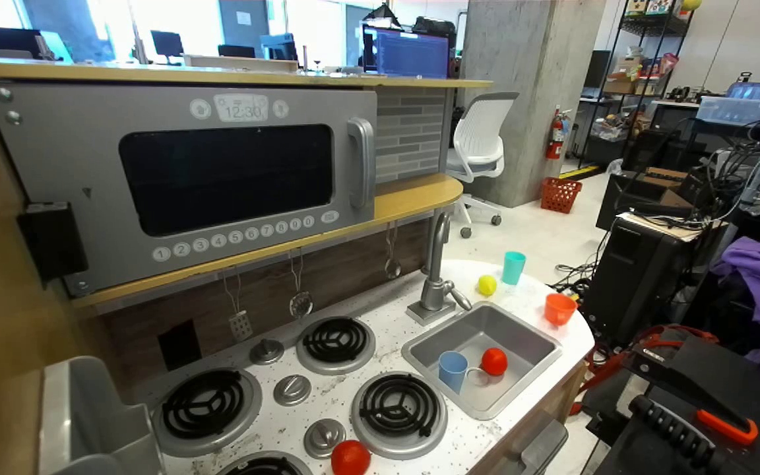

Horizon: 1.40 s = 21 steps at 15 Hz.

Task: Take the cup out of the sink and put it in the orange cup

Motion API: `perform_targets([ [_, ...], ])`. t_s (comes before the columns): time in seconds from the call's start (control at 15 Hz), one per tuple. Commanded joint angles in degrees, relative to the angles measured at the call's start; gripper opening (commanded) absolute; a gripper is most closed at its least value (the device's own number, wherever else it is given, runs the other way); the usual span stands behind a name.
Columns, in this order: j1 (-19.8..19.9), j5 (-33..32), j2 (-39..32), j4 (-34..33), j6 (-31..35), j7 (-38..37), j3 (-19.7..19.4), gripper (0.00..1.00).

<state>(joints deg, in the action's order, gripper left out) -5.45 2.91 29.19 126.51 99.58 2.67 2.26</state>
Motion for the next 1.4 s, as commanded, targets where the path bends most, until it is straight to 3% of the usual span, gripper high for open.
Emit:
perform_targets([
  [0.0, 0.33, 0.80, -1.36, -0.77, 1.36, 1.29, -0.48, 1.00],
  [0.67, 3.95, 2.43, -15.59, -1.22, 17.49, 5.01, -6.55, 1.00],
  [1.33, 9.35, 0.92, -25.03, -1.38, 20.20, 10.24, -9.33, 1.00],
])
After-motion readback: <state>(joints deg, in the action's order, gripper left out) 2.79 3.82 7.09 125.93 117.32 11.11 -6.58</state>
